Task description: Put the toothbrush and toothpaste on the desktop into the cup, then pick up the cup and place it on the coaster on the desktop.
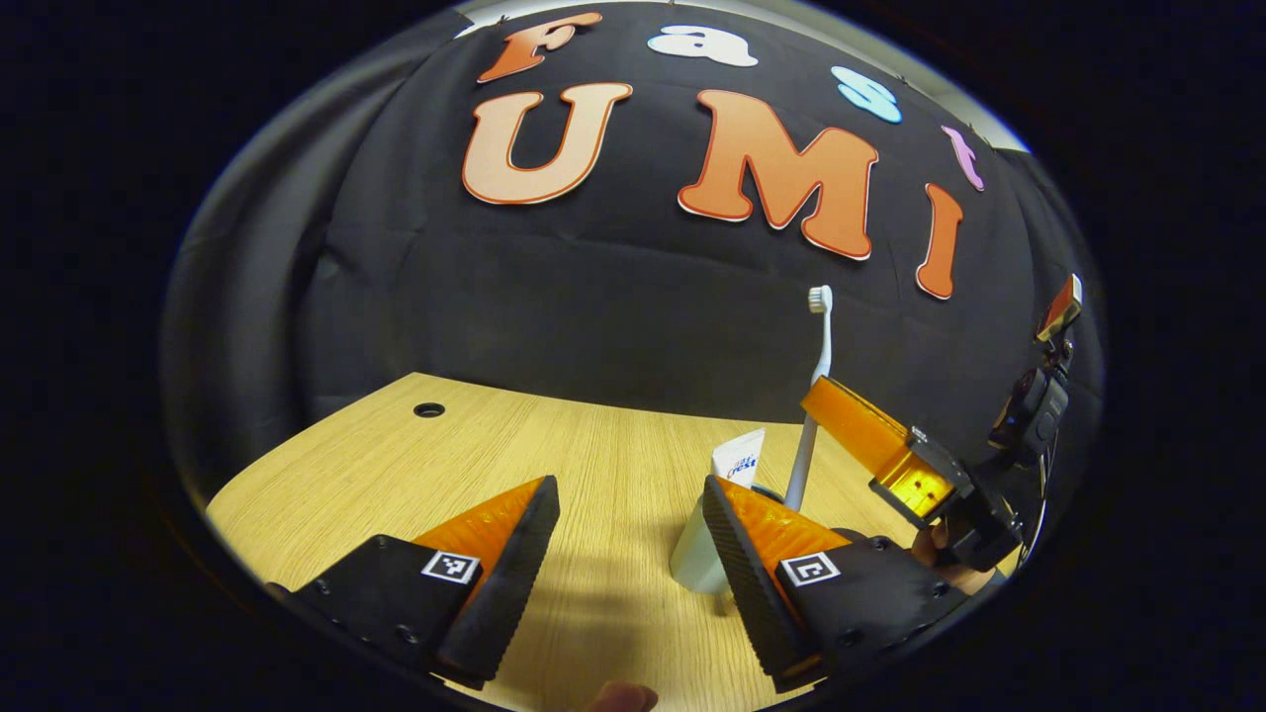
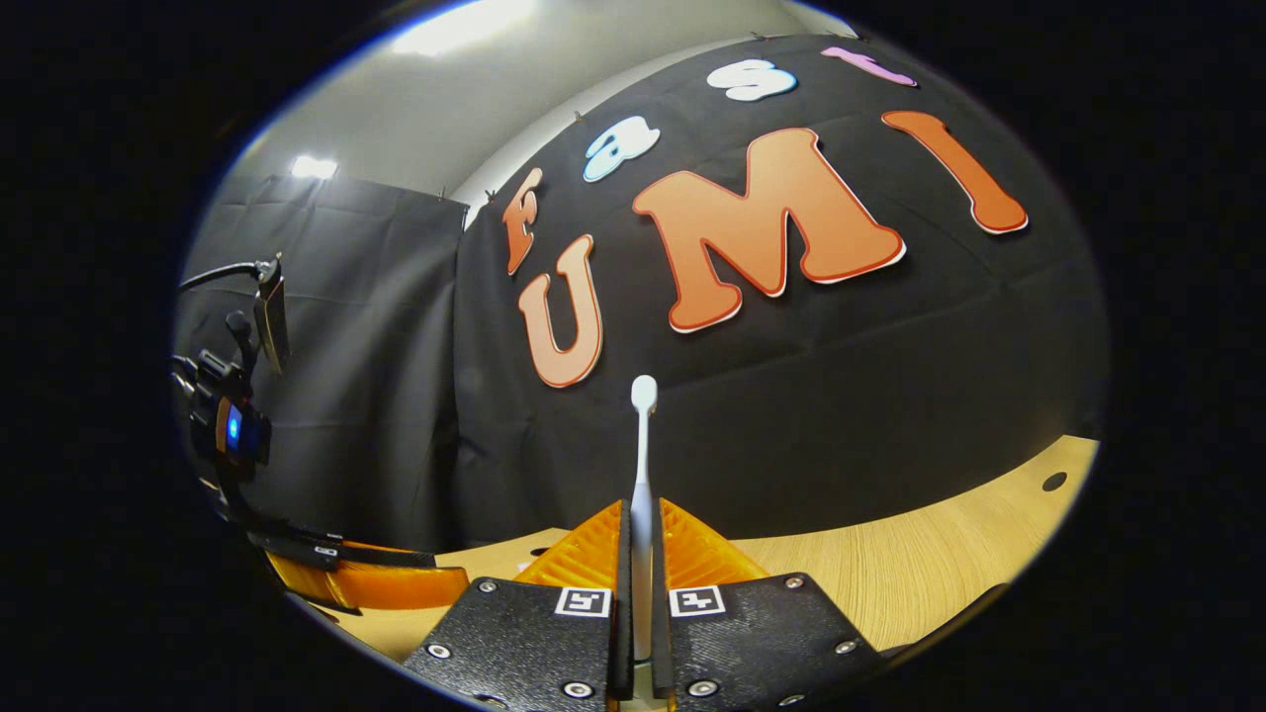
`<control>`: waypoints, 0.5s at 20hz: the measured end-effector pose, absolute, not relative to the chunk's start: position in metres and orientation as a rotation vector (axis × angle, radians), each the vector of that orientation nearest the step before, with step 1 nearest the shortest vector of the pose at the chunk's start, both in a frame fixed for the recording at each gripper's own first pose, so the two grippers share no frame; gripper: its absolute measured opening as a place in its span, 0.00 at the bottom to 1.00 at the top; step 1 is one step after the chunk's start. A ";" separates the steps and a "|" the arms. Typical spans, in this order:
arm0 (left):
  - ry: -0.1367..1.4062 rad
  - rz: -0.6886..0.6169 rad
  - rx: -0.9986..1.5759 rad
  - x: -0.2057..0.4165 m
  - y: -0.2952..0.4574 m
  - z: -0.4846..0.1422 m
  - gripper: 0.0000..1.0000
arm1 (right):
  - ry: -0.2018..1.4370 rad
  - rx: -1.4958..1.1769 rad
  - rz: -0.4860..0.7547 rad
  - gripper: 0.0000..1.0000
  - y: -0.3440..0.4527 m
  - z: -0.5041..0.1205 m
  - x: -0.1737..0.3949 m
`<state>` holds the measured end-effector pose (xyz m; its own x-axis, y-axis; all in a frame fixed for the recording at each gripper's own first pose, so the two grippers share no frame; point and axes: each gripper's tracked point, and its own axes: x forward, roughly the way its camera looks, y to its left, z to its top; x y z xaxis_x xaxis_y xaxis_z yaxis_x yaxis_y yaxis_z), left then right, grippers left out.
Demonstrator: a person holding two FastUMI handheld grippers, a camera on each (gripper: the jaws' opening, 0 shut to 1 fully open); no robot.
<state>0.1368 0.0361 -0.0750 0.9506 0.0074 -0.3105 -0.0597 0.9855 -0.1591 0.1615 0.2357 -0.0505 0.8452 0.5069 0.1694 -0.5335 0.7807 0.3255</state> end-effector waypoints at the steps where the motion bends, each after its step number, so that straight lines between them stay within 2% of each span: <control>1: 0.314 0.038 -0.171 0.137 0.037 -0.076 0.95 | -0.069 0.374 0.564 0.07 0.237 -0.055 0.163; 6: 0.332 0.041 -0.192 0.142 0.037 -0.087 0.98 | -0.029 0.370 0.553 0.07 0.240 -0.077 0.169; 7: 0.340 0.036 -0.202 0.142 0.035 -0.088 0.95 | -0.014 0.365 0.551 0.07 0.240 -0.082 0.170; 10: 0.365 -0.015 -0.242 0.143 0.018 -0.095 0.95 | 0.042 0.344 0.565 0.08 0.243 -0.098 0.166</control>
<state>0.1435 0.0181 -0.0948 0.9343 -0.0579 -0.3517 -0.0290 0.9711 -0.2368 0.1655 0.2429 -0.0980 0.8455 0.5311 0.0548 -0.5172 0.7893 0.3308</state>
